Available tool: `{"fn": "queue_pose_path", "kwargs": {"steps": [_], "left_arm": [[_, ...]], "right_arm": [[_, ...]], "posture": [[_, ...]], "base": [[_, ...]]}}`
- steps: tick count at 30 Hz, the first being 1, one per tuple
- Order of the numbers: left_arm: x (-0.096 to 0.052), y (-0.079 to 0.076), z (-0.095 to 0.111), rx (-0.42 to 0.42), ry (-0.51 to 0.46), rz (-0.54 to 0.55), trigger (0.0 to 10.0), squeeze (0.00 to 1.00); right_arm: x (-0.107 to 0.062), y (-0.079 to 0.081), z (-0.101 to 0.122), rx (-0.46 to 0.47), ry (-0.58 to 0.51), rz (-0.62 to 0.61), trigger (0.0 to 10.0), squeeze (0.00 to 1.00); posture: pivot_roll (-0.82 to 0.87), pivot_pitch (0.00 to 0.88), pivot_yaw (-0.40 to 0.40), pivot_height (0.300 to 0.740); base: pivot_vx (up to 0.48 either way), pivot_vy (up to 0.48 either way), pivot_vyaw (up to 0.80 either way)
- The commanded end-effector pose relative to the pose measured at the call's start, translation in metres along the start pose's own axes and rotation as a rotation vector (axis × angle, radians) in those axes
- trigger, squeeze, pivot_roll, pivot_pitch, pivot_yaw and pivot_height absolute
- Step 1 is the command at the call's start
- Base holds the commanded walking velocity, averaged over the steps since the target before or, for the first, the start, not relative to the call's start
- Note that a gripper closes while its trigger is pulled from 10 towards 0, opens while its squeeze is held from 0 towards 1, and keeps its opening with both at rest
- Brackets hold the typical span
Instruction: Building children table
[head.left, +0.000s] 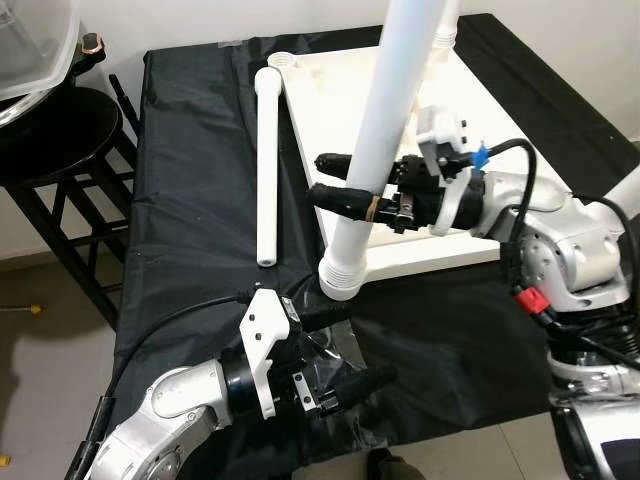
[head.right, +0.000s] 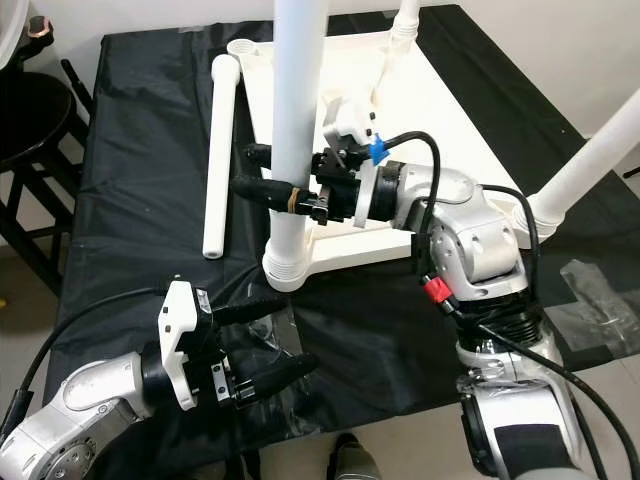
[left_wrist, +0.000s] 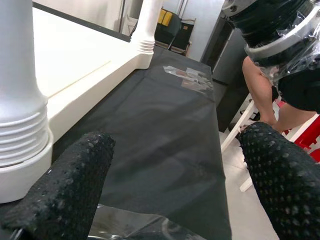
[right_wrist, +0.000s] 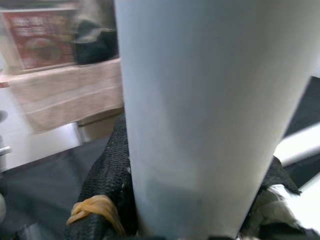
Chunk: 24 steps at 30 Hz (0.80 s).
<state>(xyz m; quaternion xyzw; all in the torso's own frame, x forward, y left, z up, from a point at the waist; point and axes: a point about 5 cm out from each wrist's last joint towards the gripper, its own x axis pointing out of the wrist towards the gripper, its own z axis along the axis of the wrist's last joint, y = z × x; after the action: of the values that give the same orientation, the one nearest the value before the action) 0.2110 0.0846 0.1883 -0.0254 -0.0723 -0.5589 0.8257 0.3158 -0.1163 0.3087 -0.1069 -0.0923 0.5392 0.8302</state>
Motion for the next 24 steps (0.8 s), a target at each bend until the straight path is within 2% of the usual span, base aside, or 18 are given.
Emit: {"fn": "queue_pose_path", "kwargs": {"steps": [1,6,10,12,13,16,19,22,24], "left_arm": [[-0.001,-0.002,-0.006,-0.015,0.016,-0.008,10.0,0.00],[0.000,-0.002,-0.008,-0.016,0.016,-0.014,10.0,0.00],[0.001,-0.002,-0.008,-0.017,0.015,-0.016,10.0,0.00],[0.001,-0.002,-0.009,-0.017,0.014,-0.015,10.0,0.00],[0.001,-0.002,-0.009,-0.017,0.014,-0.015,10.0,0.00],[0.001,-0.002,-0.009,-0.015,0.012,-0.012,10.0,0.00],[0.002,-0.002,-0.008,-0.014,0.011,-0.011,10.0,0.00],[0.001,-0.001,-0.008,-0.008,0.011,-0.010,10.0,0.00],[0.000,0.000,-0.008,-0.006,0.011,-0.009,10.0,0.00]], "right_arm": [[-0.007,-0.010,-0.032,0.039,0.173,-0.174,10.0,0.00],[-0.003,-0.010,-0.035,0.041,0.251,-0.343,10.0,0.00],[-0.003,-0.010,-0.035,0.022,0.281,-0.390,10.0,0.00],[-0.004,-0.014,-0.035,0.005,0.299,-0.491,10.0,0.00],[-0.004,-0.014,-0.035,0.005,0.299,-0.491,10.0,0.00],[-0.004,-0.013,-0.036,0.021,0.265,-0.622,10.0,0.00],[-0.003,-0.011,-0.037,0.042,0.234,-0.675,10.0,0.00],[-0.003,-0.005,-0.039,0.080,0.174,-0.787,10.0,0.00],[-0.004,-0.004,-0.039,0.081,0.156,-0.806,10.0,0.00]], "posture": [[-0.02,0.313,-0.015,0.740],[-0.03,0.305,-0.016,0.740],[-0.03,0.302,-0.023,0.740],[-0.03,0.301,-0.025,0.740],[-0.03,0.301,-0.025,0.740],[-0.03,0.297,-0.027,0.740],[-0.03,0.293,-0.025,0.740],[-0.03,0.295,-0.017,0.740],[-0.03,0.295,-0.015,0.740]], "base": [[0.000,0.000,0.00],[0.000,0.000,0.00],[0.000,0.000,0.00],[0.000,0.000,0.00],[0.000,0.000,0.00],[0.000,0.000,0.00],[0.000,0.000,0.00],[0.000,0.000,0.00],[0.000,0.000,0.00]]}}
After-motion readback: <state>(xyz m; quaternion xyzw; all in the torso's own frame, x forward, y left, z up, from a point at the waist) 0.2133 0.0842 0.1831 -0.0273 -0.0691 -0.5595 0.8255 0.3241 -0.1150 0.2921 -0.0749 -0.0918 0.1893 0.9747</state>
